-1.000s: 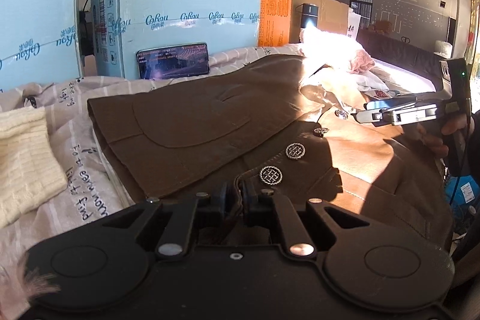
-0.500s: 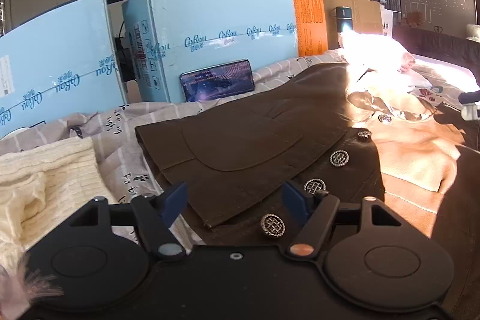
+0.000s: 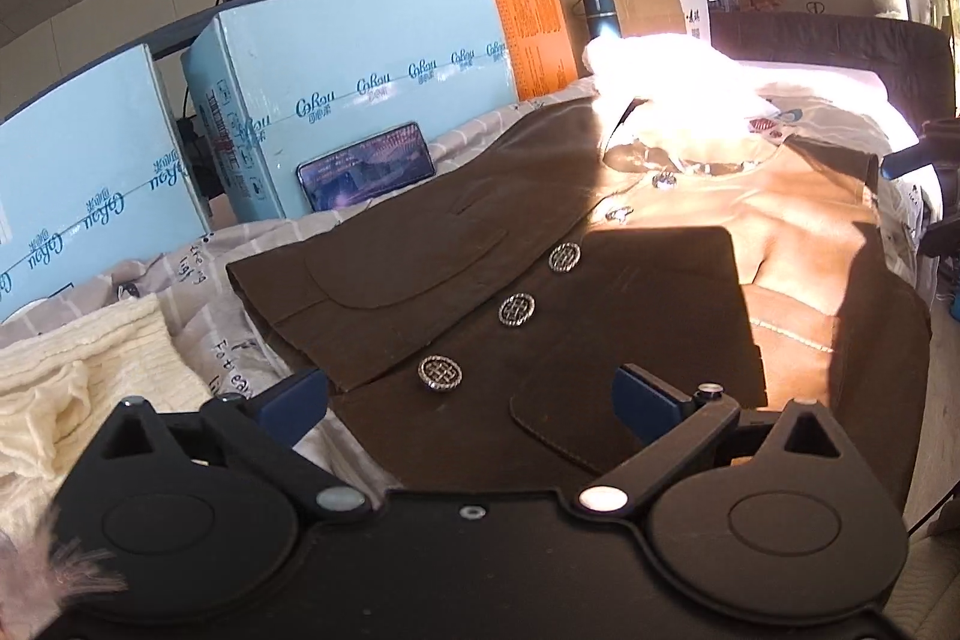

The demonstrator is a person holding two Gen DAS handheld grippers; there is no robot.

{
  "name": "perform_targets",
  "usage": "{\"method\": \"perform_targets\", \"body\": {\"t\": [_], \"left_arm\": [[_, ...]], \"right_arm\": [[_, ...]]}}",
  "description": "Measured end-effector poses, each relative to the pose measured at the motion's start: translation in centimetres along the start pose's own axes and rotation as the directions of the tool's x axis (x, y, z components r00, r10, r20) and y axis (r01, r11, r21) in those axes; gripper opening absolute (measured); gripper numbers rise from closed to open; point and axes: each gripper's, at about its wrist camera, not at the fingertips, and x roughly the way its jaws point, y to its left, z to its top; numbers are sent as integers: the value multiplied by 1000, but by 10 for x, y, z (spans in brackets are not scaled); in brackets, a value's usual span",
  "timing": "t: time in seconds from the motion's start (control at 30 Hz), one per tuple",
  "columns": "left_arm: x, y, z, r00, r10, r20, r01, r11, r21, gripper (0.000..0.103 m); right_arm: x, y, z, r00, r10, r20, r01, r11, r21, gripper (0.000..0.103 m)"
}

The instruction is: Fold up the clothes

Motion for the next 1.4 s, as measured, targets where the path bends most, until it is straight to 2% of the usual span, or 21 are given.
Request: {"method": "perform_targets", "body": {"t": [0.1,0.37,0.5,0.57,0.63,0.7,0.77,0.87,0.93,1.03,1.1,1.13,1.3,1.4], "left_arm": [[8,2,-8,999,9,-41,-11,999,-46,103],[8,5,-11,999,1,-38,-4,997,-82,103],[7,4,-11,999,-1,-35,-2,996,-89,103],[3,5,-9,1000,-17,-6,16,995,-94,103],[-8,8,-7,995,-79,63,85,992,-98,103],[-20,8,-2,977,-167,135,179,980,-83,103],[-30,3,2,950,-252,186,264,964,-41,103],[-42,-10,5,903,-369,219,367,929,54,103],[-51,-20,4,868,-444,222,425,896,129,103],[-62,-28,0,841,-500,207,470,864,181,103],[-68,-29,-2,836,-511,200,480,858,183,103],[-71,-30,-4,839,-509,193,479,858,183,103],[-66,-39,-22,917,-383,110,359,914,191,103],[-58,-44,-41,951,-289,107,265,944,198,103]], "right_arm": [[-2,9,-4,999,47,-12,-47,998,-41,103],[4,30,-13,989,127,-77,-136,982,-133,103],[18,41,-21,985,114,-130,-137,973,-184,103],[24,46,-23,987,94,-128,-119,971,-208,103],[26,49,-25,992,75,-105,-97,970,-221,103],[27,53,-27,996,56,-72,-71,972,-226,103],[25,55,-30,998,42,-45,-51,976,-210,103],[20,54,-28,999,46,14,-43,985,-169,103],[17,52,-23,997,47,59,-38,989,-145,103],[18,46,-12,992,50,114,-37,993,-113,103],[20,44,-5,989,43,141,-30,995,-95,103],[22,42,-1,987,41,157,-27,996,-88,103],[32,36,10,980,44,192,-32,997,-67,103],[35,34,11,978,53,201,-45,998,-46,103]]}}
